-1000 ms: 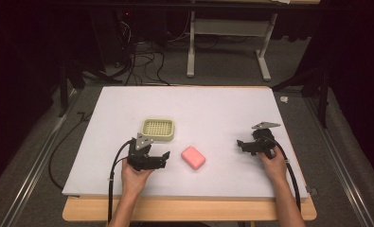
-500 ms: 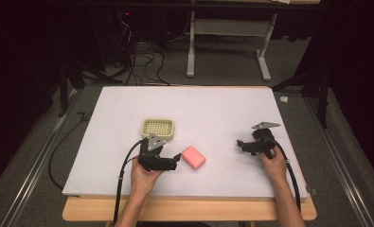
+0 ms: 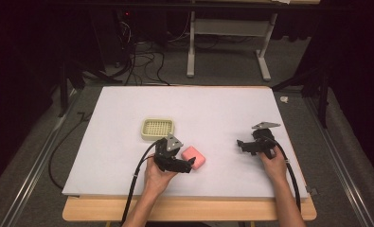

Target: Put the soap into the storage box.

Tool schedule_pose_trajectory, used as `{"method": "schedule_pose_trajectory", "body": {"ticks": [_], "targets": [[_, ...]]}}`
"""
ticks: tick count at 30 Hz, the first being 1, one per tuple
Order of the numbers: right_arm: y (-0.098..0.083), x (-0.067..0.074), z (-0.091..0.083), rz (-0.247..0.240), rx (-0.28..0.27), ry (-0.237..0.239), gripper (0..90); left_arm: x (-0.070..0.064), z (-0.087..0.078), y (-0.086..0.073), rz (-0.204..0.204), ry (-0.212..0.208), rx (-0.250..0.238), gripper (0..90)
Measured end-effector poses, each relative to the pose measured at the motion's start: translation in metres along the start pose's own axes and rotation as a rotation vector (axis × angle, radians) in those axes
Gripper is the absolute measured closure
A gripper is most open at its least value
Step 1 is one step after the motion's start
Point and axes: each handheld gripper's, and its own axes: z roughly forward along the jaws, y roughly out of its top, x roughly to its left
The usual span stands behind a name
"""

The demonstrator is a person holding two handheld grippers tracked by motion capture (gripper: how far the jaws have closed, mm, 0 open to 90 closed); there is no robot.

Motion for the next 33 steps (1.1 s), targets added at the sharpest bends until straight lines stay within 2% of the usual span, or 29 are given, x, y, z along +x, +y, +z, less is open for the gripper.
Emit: {"method": "schedule_pose_trajectory", "body": {"ticks": [7,17,21,26,33], "targets": [[0.0,0.0,0.0,0.001,0.0,0.0,14.8,-0.009,0.019,0.001,0.018,-0.017,0.044,4.1],[0.0,0.0,0.0,0.0,0.0,0.0,14.8,-0.014,0.042,-0.003,0.04,-0.009,0.097,2.7],[0.0,0.0,0.0,0.0,0.0,0.0,14.8,-0.014,0.045,-0.005,0.036,-0.01,0.103,4.2],[0.0,0.0,0.0,0.001,-0.002,-0.001,14.8,-0.016,0.052,-0.008,0.058,-0.011,0.114,7.8],[0.0,0.0,0.0,0.0,-0.001,0.0,14.8,-0.018,0.055,-0.01,0.056,-0.015,0.098,12.9]]}}
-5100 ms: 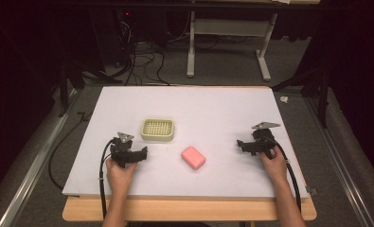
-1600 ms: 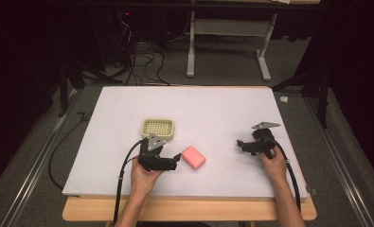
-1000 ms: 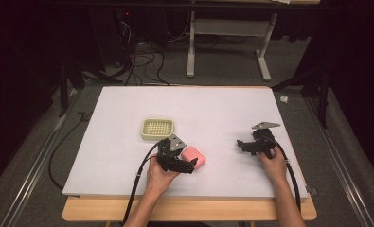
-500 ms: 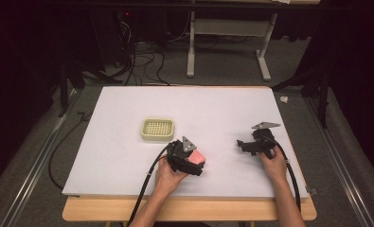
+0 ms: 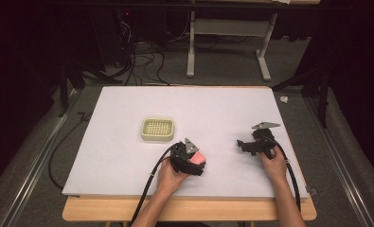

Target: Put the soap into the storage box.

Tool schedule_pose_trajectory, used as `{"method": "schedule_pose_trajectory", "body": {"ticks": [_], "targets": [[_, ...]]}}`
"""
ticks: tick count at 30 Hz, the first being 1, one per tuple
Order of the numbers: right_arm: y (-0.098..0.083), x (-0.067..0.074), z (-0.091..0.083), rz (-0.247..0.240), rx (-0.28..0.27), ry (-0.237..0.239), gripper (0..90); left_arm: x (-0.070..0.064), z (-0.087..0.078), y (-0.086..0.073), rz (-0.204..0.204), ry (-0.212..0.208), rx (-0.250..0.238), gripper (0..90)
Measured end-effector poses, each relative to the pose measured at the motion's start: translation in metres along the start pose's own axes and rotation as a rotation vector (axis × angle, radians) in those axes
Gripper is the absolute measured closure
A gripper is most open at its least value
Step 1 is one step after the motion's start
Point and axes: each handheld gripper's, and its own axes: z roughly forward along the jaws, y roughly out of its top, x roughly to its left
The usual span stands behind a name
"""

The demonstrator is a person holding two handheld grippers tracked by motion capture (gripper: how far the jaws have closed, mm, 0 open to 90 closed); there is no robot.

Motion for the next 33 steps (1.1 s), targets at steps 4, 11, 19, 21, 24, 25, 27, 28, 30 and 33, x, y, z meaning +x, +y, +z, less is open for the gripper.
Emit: {"method": "schedule_pose_trajectory", "body": {"ticks": [4,11,19,21,24,25,27,28,30,33], "targets": [[0.0,0.0,0.0,0.0,0.0,0.0,14.8,0.0,0.0,-0.001,0.001,-0.001,-0.002,13.6],[0.0,0.0,0.0,0.0,0.0,0.0,14.8,-0.001,0.0,0.001,-0.003,0.011,0.011,13.8],[0.0,0.0,0.0,0.0,0.0,0.0,14.8,0.001,-0.006,0.001,-0.013,0.03,0.009,14.0],[0.0,0.0,0.0,0.0,0.0,0.0,14.8,0.002,-0.008,0.001,-0.014,0.029,0.007,14.0],[0.0,0.0,0.0,0.0,0.0,0.0,14.8,0.005,-0.014,0.001,-0.029,0.027,-0.001,14.0],[0.0,0.0,0.0,-0.002,0.0,0.0,14.8,0.005,-0.016,0.001,-0.029,0.029,-0.003,14.0],[0.0,0.0,0.0,-0.001,0.0,0.0,14.8,0.007,-0.02,0.001,-0.038,0.032,-0.009,14.0],[0.0,0.0,0.0,0.0,0.001,0.0,14.8,0.008,-0.023,0.001,-0.042,0.035,-0.014,14.0],[0.0,0.0,0.0,-0.002,0.0,0.0,14.8,0.011,-0.027,0.001,-0.049,0.039,-0.019,14.0],[0.0,0.0,0.0,-0.002,0.0,0.0,14.8,0.015,-0.034,0.001,-0.067,0.048,-0.031,14.0]]}}
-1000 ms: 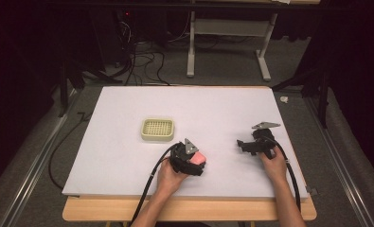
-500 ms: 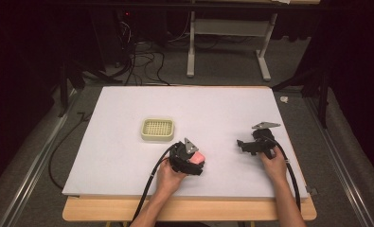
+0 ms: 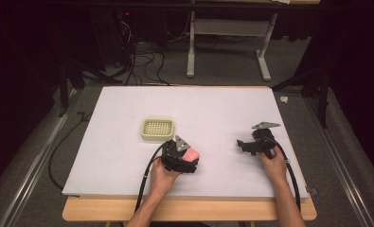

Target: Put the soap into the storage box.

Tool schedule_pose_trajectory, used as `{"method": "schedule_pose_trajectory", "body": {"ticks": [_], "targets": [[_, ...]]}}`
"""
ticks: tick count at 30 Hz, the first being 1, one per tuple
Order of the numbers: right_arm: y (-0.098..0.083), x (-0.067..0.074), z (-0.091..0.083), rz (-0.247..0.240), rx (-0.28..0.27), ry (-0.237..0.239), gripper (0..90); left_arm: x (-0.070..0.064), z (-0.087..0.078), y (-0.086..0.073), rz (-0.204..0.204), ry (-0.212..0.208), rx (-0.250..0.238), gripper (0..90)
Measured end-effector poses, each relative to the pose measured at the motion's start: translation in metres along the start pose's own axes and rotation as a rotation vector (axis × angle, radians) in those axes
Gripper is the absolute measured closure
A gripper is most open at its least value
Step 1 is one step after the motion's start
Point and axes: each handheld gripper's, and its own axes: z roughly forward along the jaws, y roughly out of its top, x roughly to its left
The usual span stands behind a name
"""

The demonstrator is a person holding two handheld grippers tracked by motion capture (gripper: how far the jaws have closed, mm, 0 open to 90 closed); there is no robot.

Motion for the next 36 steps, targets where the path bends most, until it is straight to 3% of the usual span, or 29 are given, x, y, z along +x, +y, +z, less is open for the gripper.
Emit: {"method": "schedule_pose_trajectory", "body": {"ticks": [13,36], "targets": [[0.0,0.0,0.0,0.001,0.0,0.0,14.8,0.023,-0.025,-0.007,-0.062,0.037,-0.019,14.0],[0.0,0.0,0.0,0.002,-0.001,-0.001,14.8,0.056,-0.05,-0.015,-0.136,0.102,-0.038,14.0]]}}
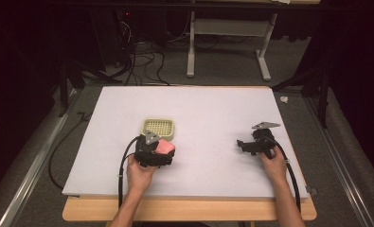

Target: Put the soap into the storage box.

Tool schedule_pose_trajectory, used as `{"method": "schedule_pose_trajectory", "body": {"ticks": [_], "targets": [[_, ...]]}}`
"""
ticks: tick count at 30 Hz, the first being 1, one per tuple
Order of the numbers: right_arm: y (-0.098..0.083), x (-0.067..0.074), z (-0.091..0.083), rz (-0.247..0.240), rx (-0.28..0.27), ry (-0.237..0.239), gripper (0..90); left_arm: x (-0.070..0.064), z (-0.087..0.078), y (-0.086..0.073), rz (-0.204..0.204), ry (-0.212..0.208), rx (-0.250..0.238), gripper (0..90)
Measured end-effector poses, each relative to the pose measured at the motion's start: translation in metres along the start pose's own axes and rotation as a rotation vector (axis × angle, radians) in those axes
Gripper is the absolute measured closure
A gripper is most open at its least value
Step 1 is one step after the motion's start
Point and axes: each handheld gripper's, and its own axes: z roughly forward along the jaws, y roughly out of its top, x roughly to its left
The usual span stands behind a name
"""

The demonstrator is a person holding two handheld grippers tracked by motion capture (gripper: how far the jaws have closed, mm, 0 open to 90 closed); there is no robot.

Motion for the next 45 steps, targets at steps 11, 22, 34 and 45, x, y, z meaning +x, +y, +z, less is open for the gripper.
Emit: {"method": "schedule_pose_trajectory", "body": {"ticks": [11,22,34,45], "targets": [[0.0,0.0,0.0,0.0,0.0,0.0,14.8,0.015,-0.01,0.004,-0.044,0.021,-0.004,14.0],[0.0,0.0,0.0,0.0,0.0,0.0,14.8,0.031,-0.016,0.01,-0.083,0.048,-0.011,14.0],[0.0,0.0,0.0,-0.001,0.0,0.0,14.8,0.041,-0.013,0.026,-0.1,0.068,-0.006,14.0],[0.0,0.0,0.0,0.0,0.0,0.0,14.8,0.042,0.004,0.042,-0.101,0.085,0.029,14.0]]}}
